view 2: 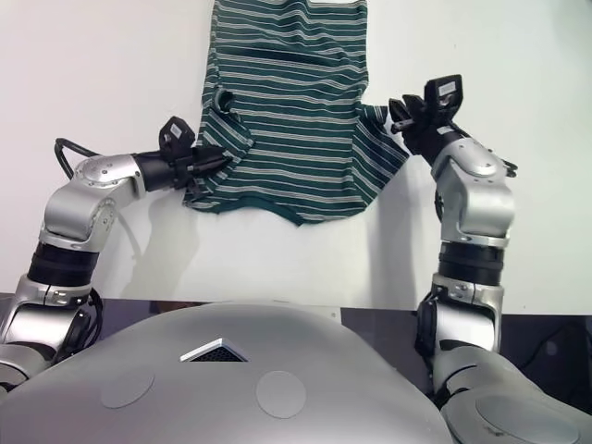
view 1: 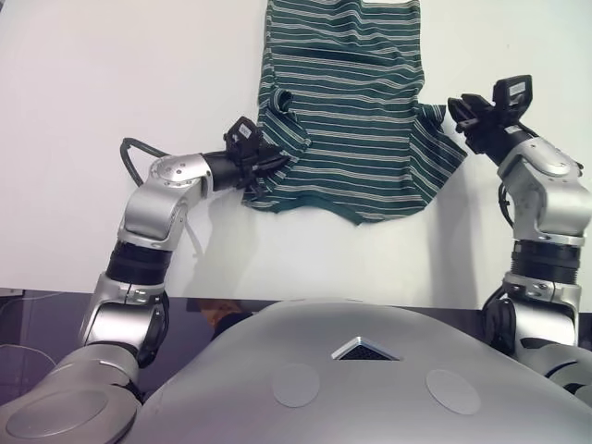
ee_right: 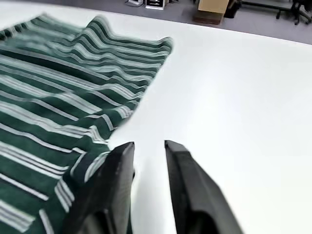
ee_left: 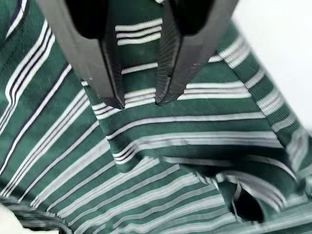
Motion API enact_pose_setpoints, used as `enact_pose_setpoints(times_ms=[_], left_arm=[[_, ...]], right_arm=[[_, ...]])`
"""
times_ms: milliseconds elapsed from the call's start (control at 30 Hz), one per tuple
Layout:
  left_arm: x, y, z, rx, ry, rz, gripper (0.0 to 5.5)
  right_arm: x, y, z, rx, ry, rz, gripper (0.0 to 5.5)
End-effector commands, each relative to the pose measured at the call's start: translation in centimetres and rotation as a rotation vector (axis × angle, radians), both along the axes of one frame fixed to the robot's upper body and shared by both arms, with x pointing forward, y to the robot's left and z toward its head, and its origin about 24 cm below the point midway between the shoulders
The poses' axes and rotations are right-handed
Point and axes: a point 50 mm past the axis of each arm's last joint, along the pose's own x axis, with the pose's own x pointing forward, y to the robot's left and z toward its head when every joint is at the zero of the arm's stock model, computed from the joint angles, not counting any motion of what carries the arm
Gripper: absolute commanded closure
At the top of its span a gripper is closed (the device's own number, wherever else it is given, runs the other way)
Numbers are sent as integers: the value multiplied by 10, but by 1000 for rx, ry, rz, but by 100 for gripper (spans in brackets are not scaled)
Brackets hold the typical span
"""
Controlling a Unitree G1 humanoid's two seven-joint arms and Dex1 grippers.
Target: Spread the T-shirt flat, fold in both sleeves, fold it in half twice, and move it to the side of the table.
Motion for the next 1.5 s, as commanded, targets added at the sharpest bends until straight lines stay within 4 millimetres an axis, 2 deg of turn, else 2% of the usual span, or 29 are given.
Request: enact_pose_setpoints(times_ms=[33,133,233,367,433,533,667,767,867,933,1167,1233,1333,1400,1500], left_arm=[[-1,10,4,64,-60,5,424],[9,14,23,41,-142,15,424],[15,12,40,13,-197,-7,424],[15,15,53,-32,-215,-8,424],[15,18,54,-32,-211,4,424],[5,19,46,-9,-158,-49,424],[-5,18,38,17,-122,-82,424],[-5,17,37,7,-122,-82,424],[-1,17,40,-8,-129,-85,424],[-1,18,39,-7,-129,-84,424],[9,22,46,-5,-155,-67,424],[10,23,46,-5,-156,-61,424],[9,24,43,-4,-146,-67,424],[10,25,43,-4,-156,-55,424],[18,26,45,-11,-177,-31,424]], right_arm=[[-36,-15,0,61,163,62,363],[-55,-15,-7,89,266,116,363],[-61,-20,-25,79,341,101,363],[-70,-25,-44,85,396,61,363],[-65,-26,-39,129,357,41,363],[-59,-30,-20,206,303,45,363],[-53,-44,-7,186,280,28,307],[-48,-45,-11,168,285,25,307],[-42,-44,-4,252,233,-2,307],[-43,-44,-8,216,253,1,307],[-71,-29,-51,102,405,116,446],[-62,-23,-41,89,298,148,485],[-39,-6,3,75,52,268,538],[-33,5,19,21,4,349,545],[-28,34,33,-25,-26,520,545]])
